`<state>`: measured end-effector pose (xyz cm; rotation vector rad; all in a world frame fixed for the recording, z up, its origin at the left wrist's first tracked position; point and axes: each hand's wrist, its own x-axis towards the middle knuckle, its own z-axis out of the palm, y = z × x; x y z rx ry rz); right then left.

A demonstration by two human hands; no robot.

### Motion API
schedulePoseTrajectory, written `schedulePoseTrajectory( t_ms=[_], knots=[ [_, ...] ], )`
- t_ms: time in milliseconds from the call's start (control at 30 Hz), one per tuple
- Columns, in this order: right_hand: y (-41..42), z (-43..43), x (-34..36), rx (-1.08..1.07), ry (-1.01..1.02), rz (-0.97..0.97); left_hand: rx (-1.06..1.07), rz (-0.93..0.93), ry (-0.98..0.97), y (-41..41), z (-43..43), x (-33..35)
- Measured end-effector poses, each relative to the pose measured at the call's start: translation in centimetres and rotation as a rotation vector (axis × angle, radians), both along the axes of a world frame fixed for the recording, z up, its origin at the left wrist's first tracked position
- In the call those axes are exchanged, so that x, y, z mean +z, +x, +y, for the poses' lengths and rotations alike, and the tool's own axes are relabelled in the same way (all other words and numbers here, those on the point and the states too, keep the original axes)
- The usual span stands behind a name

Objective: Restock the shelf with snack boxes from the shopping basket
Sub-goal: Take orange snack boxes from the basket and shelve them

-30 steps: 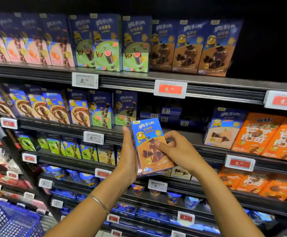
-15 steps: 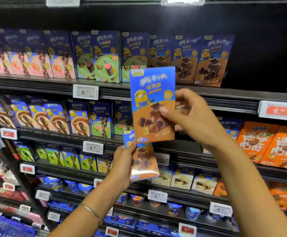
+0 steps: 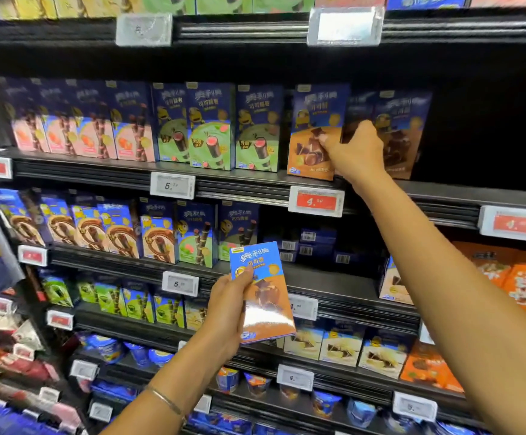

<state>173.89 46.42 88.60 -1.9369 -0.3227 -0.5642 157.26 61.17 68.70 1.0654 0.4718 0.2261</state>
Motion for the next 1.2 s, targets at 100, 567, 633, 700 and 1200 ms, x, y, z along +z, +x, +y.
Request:
schedulePoseTrajectory(
  t_ms=[100,567,633,700,1200],
  knots=[
    [1.3,0.8,-0.4,-0.080,-0.100,-0.001,-0.019,-0.003,0.001,0.0,0.3,0.2],
    [3.1,2.9,0.3,-0.188,-0.199,-0.057,-0.014,-0.013,-0.020,-0.8,1.0,0.7],
    [3.4,2.9,0.3,-0.198,-0.203,-0.053,-0.013,-0.025,-0.014,-0.8,1.1,0.7],
    [3.4,2.9,0.3,-0.207,-0.214,-0.062,-0.010,-0.042,-0.012,-0.8,1.3,0.8],
    [-6.5,-1.9,-2.6,0.249,0.071,-0.170,-0.028,-0.378,0.217,-2.0,1.7,7.7]
  ],
)
